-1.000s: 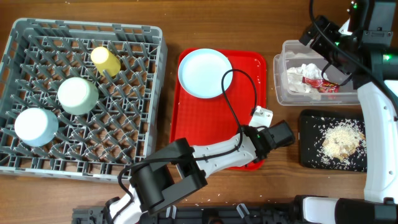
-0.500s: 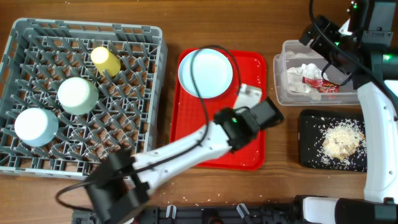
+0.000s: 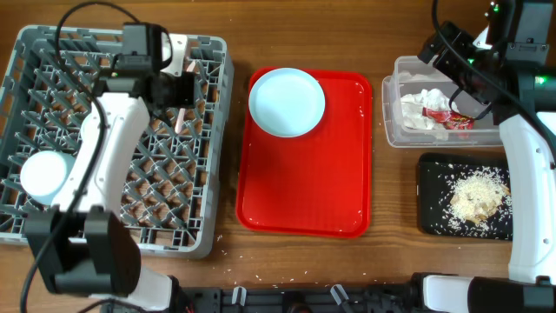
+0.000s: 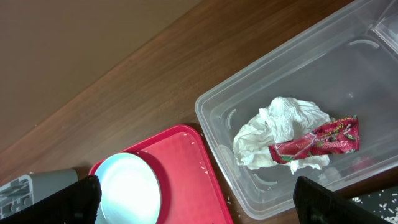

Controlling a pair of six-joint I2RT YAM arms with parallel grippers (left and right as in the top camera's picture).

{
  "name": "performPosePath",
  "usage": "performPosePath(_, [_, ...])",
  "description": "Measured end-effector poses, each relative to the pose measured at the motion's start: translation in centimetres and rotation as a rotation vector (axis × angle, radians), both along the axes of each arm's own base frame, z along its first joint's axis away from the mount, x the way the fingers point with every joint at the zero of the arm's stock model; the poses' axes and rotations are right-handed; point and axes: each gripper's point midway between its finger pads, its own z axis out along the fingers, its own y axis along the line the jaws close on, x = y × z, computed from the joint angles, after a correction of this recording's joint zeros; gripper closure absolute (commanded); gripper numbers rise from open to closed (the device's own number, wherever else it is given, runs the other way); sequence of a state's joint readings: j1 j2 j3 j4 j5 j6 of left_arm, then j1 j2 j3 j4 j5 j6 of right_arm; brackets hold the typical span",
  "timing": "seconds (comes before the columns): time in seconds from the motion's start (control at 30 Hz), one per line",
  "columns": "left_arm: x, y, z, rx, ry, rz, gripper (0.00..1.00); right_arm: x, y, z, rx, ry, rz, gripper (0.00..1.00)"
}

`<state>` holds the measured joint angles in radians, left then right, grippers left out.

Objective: Sort waste into correct bins and load items into the dishwasher rack
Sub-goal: 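Carry the white fork into the dish rack and release it, then grasp the rim of the light-blue plate with the left gripper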

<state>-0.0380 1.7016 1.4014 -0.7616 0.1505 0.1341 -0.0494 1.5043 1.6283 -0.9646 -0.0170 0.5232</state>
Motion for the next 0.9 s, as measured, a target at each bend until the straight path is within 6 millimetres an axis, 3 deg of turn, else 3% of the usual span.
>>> performPosePath(0.1, [0.2,-0.4,-2.8,-0.119,0.073,-0.039,0.96,0.0,0.0,0.0,0.000,0.001,0.000,0.00])
performPosePath(0.17, [0.5,-1.5,-2.7,-0.168,0.065,-0.062,0.96,0.0,0.0,0.0,0.000,0.001,0.000,0.00])
performPosePath(0.2, [0.5,-1.7,-2.7,-0.187,0.067,-0.053,0.44,0.0,0.0,0.0,0.000,0.001,0.000,0.00])
performPosePath(0.23, [0.5,-1.8,-2.6,-0.198,0.071,-0.043,0.31,0.0,0.0,0.0,0.000,0.001,0.000,0.00])
performPosePath(0.3, [0.6,-1.8,-2.6,-0.207,0.071,-0.031,0.21,0.0,0.0,0.0,0.000,0.001,0.000,0.00])
performPosePath(0.47, [0.7,-1.8,-2.5,-0.216,0.069,-0.016,0.25,0.0,0.0,0.0,0.000,0.000,0.000,0.00])
performPosePath(0.57, [0.7,-1.9,-2.2,-0.235,0.074,0.014,0.37,0.0,0.0,0.0,0.000,0.001,0.000,0.00])
performPosePath(0.63, [0.4,-2.8,-0.2,-0.276,0.038,0.000,0.42,0.0,0.0,0.0,0.000,0.001,0.000,0.00])
performPosePath(0.7, [-0.3,-5.7,2.9,-0.335,-0.020,-0.082,0.43,0.0,0.0,0.0,0.000,0.000,0.000,0.00])
performPosePath(0.73, [-0.8,-7.5,3.5,-0.352,-0.025,-0.130,0.43,0.0,0.0,0.0,0.000,0.000,0.000,0.00])
performPosePath(0.83, [-2.1,-13.8,3.5,-0.372,-0.024,-0.285,0.29,0.0,0.0,0.0,0.000,0.001,0.000,0.00])
performPosePath(0.9, [-2.7,-18.5,1.6,-0.341,-0.019,-0.383,0.27,0.0,0.0,0.0,0.000,0.002,0.000,0.00])
